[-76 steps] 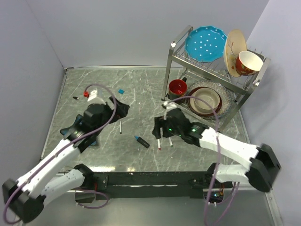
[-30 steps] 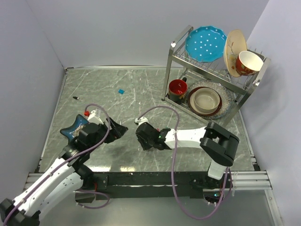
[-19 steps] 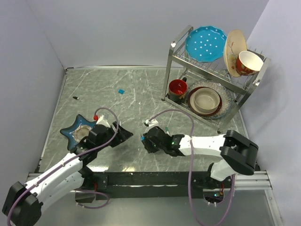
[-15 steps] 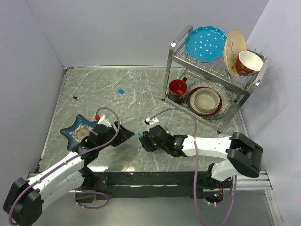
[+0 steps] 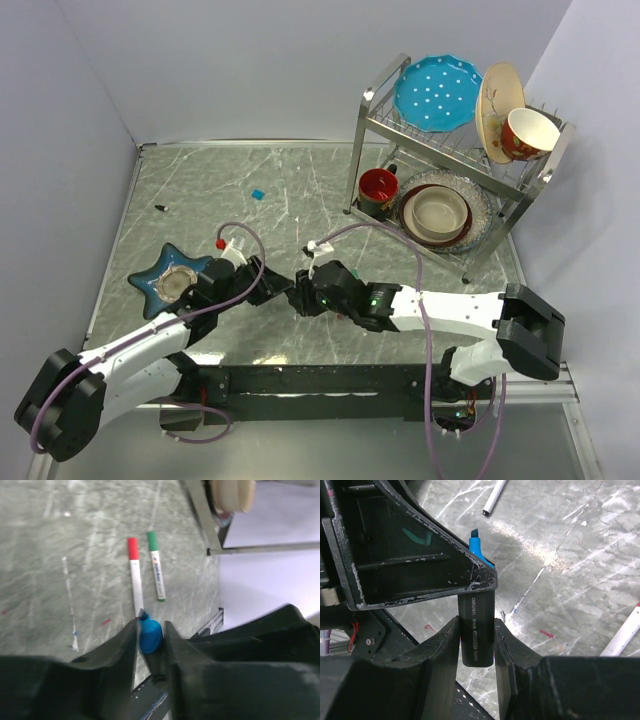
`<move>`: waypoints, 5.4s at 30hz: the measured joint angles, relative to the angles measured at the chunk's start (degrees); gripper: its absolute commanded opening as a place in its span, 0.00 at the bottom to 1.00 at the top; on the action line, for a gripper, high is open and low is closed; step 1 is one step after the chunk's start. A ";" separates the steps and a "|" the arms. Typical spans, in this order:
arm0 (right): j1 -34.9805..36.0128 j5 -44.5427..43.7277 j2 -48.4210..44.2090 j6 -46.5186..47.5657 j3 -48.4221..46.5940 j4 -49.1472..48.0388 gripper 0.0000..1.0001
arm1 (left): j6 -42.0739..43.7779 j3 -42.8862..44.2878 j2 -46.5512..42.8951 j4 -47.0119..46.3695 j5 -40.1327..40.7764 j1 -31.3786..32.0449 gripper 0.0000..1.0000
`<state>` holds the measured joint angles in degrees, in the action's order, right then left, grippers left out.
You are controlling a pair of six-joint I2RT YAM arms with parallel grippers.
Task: Insert the pens into the pen caps
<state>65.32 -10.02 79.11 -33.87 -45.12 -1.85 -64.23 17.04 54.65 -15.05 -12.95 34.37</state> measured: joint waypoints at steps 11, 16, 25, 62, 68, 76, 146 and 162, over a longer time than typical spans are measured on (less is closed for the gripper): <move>0.07 5.11 -4.66 1.11 1.77 -0.22 0.63 | 6.14 1.29 -4.44 1.11 -8.28 0.22 0.01; -1.66 13.03 -17.86 1.29 7.93 -4.00 0.62 | 9.77 3.72 -9.77 -0.68 -16.28 0.22 0.01; -5.38 28.68 -27.06 -0.39 13.22 -10.38 0.59 | 12.37 8.07 -13.68 -5.79 -27.80 0.24 0.01; -8.13 19.15 -36.59 -7.06 13.75 -10.45 0.00 | 10.25 27.58 -2.86 14.45 4.94 0.52 0.83; -8.11 13.94 -40.37 -5.05 13.75 -3.76 0.00 | 4.17 50.12 16.48 35.50 26.91 -0.81 0.73; -8.11 9.68 -44.04 -1.42 13.73 2.51 0.00 | -1.46 79.17 41.57 53.31 39.69 -5.79 0.71; -4.85 2.05 -45.86 1.99 12.02 8.04 0.00 | 4.33 91.58 78.68 57.90 45.79 -14.86 0.55; -3.56 1.14 -45.07 1.77 12.00 8.13 0.00 | 16.06 95.82 81.07 60.72 48.78 -15.58 0.56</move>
<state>61.76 -8.88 34.04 -32.10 -33.12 6.28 -48.16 112.86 135.72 45.67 35.83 18.79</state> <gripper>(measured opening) 0.224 0.542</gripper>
